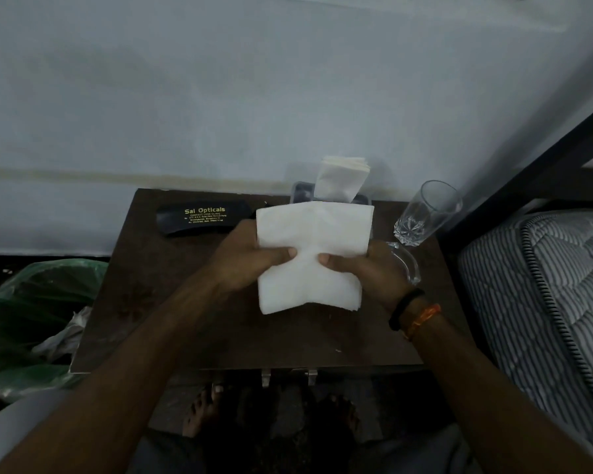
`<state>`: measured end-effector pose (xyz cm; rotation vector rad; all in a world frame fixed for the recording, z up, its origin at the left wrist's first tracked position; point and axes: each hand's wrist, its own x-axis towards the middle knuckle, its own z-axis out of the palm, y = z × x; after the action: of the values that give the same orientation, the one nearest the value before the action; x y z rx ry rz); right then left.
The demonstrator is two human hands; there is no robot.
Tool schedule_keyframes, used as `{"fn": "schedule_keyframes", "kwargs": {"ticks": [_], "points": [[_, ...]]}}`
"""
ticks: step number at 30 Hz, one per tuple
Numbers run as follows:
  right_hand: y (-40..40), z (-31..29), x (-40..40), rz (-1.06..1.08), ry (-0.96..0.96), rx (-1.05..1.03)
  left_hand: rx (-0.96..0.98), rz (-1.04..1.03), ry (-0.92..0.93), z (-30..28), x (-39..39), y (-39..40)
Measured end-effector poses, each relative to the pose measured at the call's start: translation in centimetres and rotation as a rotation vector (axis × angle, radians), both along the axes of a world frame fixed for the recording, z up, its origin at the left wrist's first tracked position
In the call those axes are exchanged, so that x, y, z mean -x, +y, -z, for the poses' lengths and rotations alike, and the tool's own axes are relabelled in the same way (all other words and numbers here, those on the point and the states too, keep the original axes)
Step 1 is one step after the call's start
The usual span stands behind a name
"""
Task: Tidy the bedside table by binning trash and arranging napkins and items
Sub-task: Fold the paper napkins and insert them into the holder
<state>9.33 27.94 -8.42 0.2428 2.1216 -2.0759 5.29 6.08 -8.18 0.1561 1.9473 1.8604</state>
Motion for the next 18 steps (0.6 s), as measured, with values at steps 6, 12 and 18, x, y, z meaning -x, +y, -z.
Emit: {"fn": "schedule_keyframes", "kwargs": {"ticks": [6, 12, 18], "points": [[0.2, -1.1, 0.4, 0.006, -0.064, 0.230, -0.062, -0.013, 0.008, -1.1, 0.8, 0.1], [0.8, -1.6, 1.0, -0.101, -0.089, 0.389, -0.112, -0.003, -0.024, -1.3, 0.8, 0.4], [0.7, -2.1, 1.2, -0.148, -0.058, 0.392, -0.225, 0.026, -0.001, -2.2, 0.6, 0.8]]}}
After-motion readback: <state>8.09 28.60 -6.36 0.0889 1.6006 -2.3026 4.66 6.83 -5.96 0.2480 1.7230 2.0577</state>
